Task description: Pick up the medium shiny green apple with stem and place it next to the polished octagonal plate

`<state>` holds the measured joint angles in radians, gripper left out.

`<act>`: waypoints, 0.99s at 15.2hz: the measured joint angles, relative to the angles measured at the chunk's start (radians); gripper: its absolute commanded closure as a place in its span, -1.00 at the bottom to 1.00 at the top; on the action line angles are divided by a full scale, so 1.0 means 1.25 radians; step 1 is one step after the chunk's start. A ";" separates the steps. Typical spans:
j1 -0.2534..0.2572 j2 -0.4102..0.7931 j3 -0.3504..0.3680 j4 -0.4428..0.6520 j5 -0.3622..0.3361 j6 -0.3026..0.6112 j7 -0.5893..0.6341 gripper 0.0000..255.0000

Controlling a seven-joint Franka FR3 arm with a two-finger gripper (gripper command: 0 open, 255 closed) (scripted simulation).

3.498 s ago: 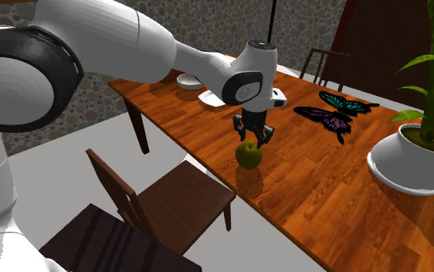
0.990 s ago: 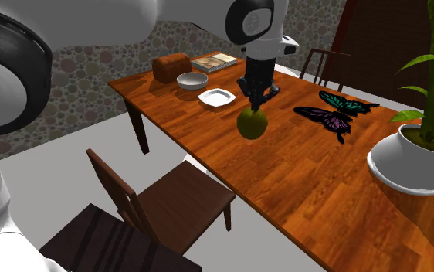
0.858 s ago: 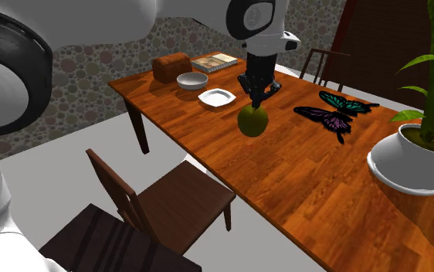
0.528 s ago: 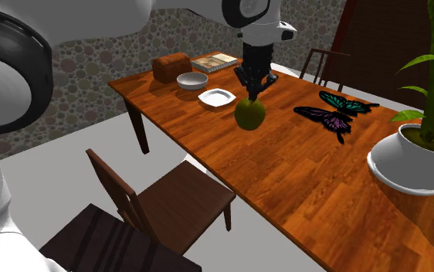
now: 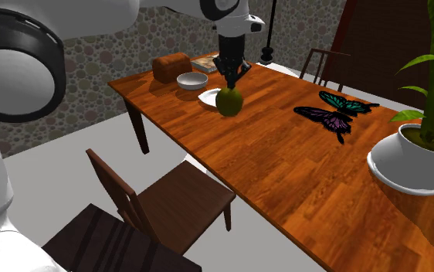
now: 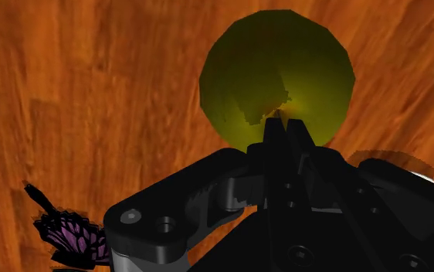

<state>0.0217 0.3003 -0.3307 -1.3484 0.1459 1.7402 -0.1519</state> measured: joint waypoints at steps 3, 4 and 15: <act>0.029 0.032 0.017 0.045 -0.001 -0.010 0.050 1.00; 0.035 0.047 0.021 0.066 0.000 -0.016 0.063 1.00; 0.108 0.260 0.071 0.412 0.010 -0.141 0.229 1.00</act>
<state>0.1567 0.6249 -0.2415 -0.8334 0.1587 1.5638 0.1349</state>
